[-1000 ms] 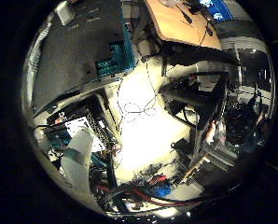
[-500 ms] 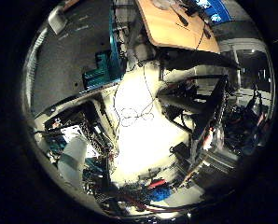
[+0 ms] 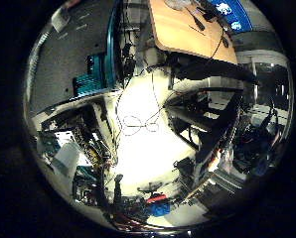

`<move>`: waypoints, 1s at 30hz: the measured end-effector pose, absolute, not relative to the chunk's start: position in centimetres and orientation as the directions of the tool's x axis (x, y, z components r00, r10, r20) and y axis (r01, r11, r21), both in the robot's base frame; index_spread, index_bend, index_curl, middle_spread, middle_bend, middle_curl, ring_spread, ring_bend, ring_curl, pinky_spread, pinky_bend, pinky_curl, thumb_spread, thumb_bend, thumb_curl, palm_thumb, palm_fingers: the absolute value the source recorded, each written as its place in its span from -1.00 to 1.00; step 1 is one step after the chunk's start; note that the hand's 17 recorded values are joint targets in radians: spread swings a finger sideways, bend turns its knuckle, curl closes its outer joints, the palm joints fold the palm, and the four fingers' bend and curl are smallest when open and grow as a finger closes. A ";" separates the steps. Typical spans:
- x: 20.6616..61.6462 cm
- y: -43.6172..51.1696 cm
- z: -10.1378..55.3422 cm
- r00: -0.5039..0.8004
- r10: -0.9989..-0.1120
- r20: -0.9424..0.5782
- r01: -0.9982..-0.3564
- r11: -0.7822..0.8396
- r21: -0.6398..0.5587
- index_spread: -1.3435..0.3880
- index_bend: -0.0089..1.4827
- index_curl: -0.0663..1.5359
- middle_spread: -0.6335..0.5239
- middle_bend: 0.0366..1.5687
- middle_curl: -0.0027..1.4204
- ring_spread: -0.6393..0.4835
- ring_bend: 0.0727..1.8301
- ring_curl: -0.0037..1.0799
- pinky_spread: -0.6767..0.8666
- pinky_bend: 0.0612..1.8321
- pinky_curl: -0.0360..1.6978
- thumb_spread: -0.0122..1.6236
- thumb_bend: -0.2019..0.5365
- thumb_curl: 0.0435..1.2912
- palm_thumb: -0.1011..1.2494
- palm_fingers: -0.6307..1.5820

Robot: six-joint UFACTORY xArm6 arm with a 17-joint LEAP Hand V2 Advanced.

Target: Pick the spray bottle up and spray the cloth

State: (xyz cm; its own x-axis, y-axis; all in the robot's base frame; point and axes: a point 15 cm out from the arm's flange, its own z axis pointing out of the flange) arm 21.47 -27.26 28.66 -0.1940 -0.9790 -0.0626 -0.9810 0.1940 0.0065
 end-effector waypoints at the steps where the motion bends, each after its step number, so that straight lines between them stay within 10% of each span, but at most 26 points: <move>1: 21.6 -27.6 29.0 -0.184 -0.981 -0.057 -0.983 0.185 0.000 0.12 -0.59 -0.38 0.09 -0.79 -0.53 0.28 -0.88 -0.69 0.32 -0.86 -0.67 0.45 -0.50 -0.51 0.31 -0.13; 30: 25.1 -28.2 30.8 -0.090 -0.996 -0.006 -0.994 0.090 -0.065 0.12 -0.67 -0.40 0.02 -0.78 -0.50 0.23 -0.87 -0.66 0.30 -0.86 -0.69 0.46 -0.50 -0.51 0.28 -0.10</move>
